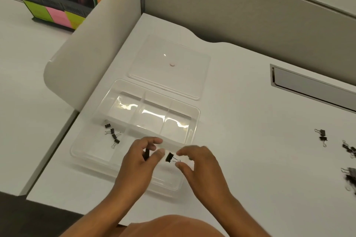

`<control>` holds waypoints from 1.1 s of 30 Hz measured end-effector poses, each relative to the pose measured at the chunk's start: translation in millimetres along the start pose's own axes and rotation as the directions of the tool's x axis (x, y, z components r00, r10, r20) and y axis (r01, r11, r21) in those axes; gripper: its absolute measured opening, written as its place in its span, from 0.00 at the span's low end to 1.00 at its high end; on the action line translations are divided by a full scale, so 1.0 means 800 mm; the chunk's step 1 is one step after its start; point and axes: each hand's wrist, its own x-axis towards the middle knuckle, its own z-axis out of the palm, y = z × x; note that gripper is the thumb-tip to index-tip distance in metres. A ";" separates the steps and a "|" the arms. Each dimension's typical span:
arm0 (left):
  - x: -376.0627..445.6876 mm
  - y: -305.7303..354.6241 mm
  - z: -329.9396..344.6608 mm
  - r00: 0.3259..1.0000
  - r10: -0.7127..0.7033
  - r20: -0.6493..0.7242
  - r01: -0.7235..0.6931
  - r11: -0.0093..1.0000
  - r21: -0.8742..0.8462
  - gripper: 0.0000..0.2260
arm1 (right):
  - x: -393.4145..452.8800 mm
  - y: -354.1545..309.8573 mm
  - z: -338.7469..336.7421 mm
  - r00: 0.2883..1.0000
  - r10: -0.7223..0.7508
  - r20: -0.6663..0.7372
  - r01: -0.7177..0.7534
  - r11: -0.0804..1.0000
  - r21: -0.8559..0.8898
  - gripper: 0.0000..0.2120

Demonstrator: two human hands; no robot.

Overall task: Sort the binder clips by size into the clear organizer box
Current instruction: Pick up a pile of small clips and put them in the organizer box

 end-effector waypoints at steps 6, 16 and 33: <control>0.002 0.003 -0.017 0.986 0.113 0.123 -0.135 0.974 0.184 0.16 | 0.002 -0.009 -0.006 0.999 0.036 -0.025 -0.029 0.972 0.233 0.06; -0.024 0.016 0.008 0.933 0.360 -0.002 -0.339 0.881 0.331 0.15 | -0.007 0.005 -0.021 0.983 0.099 -0.152 -0.040 0.935 0.351 0.09; -0.048 0.097 0.350 0.711 0.586 0.388 -0.666 0.738 0.107 0.14 | -0.107 0.244 -0.156 0.805 0.454 -0.383 -0.225 0.830 0.510 0.10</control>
